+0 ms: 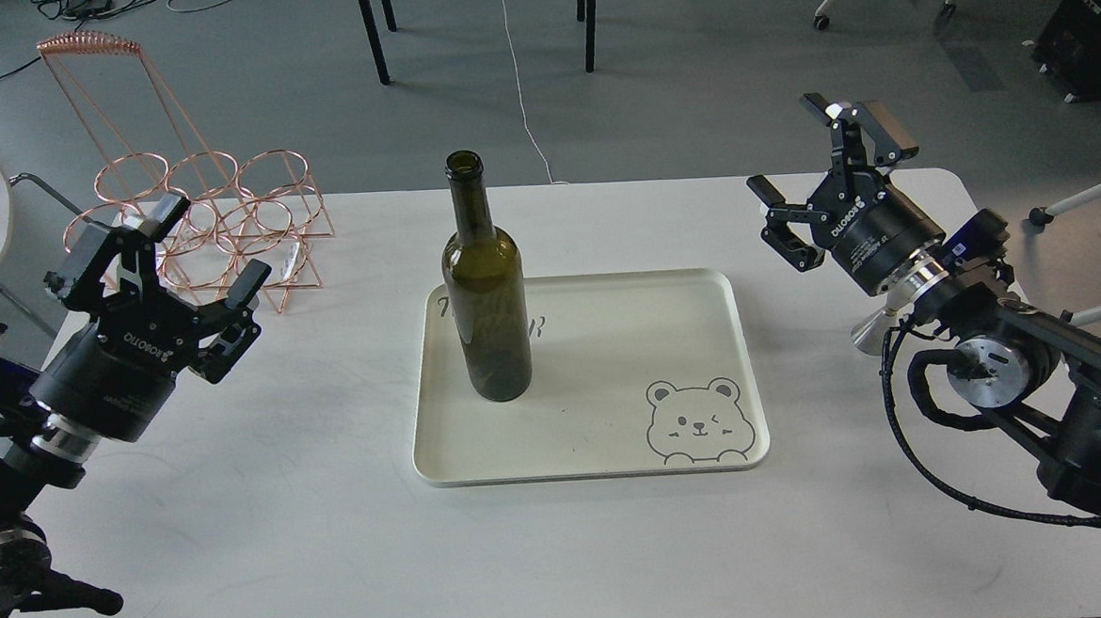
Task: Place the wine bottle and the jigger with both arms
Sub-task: 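Release the jigger and raise the right gripper away from it, then reach the left gripper to the wine bottle neck and close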
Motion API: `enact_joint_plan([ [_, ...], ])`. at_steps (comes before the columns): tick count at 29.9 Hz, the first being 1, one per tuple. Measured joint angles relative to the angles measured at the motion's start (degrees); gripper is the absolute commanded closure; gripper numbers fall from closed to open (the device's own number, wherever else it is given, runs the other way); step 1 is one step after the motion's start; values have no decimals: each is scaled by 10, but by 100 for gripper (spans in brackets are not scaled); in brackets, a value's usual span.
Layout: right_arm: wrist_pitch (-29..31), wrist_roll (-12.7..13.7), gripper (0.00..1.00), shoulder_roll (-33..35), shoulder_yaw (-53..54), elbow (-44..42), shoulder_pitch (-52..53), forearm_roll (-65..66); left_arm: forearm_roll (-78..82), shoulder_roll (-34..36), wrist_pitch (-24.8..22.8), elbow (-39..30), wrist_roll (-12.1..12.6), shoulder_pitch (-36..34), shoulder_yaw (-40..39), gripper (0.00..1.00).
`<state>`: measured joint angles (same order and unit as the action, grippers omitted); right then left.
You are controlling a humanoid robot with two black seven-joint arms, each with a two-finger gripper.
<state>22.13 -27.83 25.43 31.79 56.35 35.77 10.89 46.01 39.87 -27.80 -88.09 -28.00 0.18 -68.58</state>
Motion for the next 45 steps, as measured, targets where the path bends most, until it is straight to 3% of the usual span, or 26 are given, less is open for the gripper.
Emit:
enact_joint_plan([
  [4, 11, -1, 1, -11, 0, -7, -15, 3, 211, 21, 31, -42, 0, -9, -42, 2],
  [7, 12, -2, 1, -11, -1, -7, -23, 7, 377, 28, 95, -59, 0, -52, -46, 1],
  [11, 12, -2, 1, -9, -1, -7, -32, 10, 559, 37, 160, -68, 0, -120, -8, 2],
  [15, 13, -2, 1, -6, -1, -6, -37, 12, 664, 45, 182, -72, 0, -194, 63, 2],
  [29, 13, -2, 1, -1, -2, -6, -41, 42, 727, 4, 184, -6, 0, -300, 183, 2],
  [45, 13, -2, 1, -1, -2, -6, -41, 44, 739, -64, 185, 57, 0, -363, 235, 3],
])
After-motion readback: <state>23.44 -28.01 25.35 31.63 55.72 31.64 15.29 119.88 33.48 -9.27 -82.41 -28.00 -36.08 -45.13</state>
